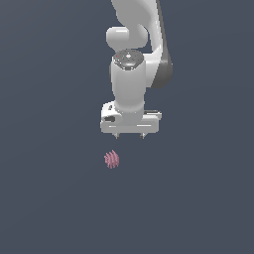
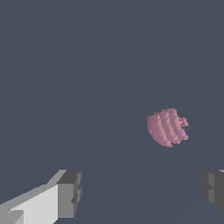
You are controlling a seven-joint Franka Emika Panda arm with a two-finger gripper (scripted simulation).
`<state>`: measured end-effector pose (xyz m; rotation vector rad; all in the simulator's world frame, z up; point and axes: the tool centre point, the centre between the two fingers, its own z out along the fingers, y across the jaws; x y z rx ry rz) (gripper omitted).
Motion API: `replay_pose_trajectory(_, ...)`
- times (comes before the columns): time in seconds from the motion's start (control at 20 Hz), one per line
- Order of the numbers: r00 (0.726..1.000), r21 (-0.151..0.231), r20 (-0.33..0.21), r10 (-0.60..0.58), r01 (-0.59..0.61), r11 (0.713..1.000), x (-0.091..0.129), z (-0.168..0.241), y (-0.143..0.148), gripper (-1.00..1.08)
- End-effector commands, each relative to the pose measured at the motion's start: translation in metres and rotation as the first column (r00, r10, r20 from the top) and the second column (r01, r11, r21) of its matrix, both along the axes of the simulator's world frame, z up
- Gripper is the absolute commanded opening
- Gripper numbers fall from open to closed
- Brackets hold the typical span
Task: Pick up the object and move it to a goal position.
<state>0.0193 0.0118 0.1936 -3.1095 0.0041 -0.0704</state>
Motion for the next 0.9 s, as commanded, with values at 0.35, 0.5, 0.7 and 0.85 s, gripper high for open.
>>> replay_pose_trajectory(0.35,0.998,0.019,0.053,-0.018,0.017,1.0,0.013,0.025,0.015,1.0)
replay_pose_trajectory(0.5,0.998,0.021,0.056,-0.019,0.018,1.0,0.013,0.026,0.016,1.0)
replay_pose_trajectory(0.7,0.999,0.017,0.053,-0.008,0.007,1.0,0.014,0.023,0.013,1.0)
replay_pose_trajectory(0.85,0.999,0.012,0.049,0.011,-0.012,1.0,0.015,0.017,0.008,1.0)
